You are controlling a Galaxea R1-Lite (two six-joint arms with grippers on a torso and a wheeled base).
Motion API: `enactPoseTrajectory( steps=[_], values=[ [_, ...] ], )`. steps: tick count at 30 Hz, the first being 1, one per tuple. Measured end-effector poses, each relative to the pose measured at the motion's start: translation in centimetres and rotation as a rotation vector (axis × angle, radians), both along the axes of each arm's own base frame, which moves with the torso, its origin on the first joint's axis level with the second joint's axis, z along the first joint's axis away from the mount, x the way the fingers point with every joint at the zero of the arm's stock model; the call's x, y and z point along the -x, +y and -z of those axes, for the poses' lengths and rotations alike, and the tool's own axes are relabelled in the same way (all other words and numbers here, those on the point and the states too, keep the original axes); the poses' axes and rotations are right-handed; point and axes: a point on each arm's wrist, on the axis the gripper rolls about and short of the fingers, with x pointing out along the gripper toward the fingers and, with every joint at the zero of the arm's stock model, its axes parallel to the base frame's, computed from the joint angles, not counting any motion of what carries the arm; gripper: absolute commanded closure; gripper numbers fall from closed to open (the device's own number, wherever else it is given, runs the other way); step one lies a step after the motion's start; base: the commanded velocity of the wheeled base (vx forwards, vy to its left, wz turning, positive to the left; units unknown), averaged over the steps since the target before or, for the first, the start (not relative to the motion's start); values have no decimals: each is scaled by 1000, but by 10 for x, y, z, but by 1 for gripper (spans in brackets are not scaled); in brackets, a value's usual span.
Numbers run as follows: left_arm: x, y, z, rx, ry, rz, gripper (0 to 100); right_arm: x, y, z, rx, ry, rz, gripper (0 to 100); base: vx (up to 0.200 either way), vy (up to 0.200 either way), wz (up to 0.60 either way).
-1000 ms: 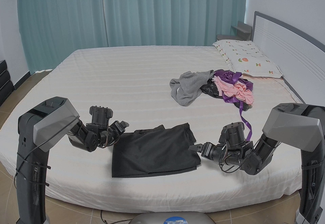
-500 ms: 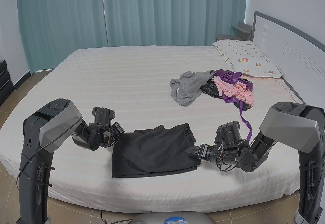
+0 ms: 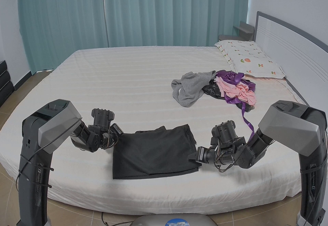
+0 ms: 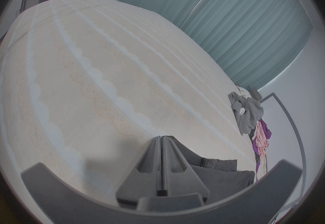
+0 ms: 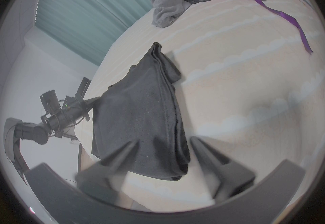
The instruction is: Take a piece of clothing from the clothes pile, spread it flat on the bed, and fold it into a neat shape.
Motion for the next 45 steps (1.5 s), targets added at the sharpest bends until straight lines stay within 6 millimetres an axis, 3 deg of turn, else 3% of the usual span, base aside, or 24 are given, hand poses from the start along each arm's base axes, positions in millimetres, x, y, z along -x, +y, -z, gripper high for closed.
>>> enactPoseTrajectory(
  steps=[20,21,29,36,45],
  values=[
    [11,15,-7,-1,29,-32,100,0,3,-2,38,-19,-33,100,0,0,0],
    [11,15,-7,-2,30,-33,100,0,3,-2,41,-20,-37,0,0,0,0],
    [11,15,-6,1,32,-28,100,-6,1,-8,30,-37,-32,0,0,0,0],
    [12,15,-6,4,34,-26,100,-33,2,-30,-17,-121,-3,0,0,0,0],
    [13,15,-5,5,39,-24,100,-74,17,-41,-59,-185,18,0,0,0,0]
  ],
)
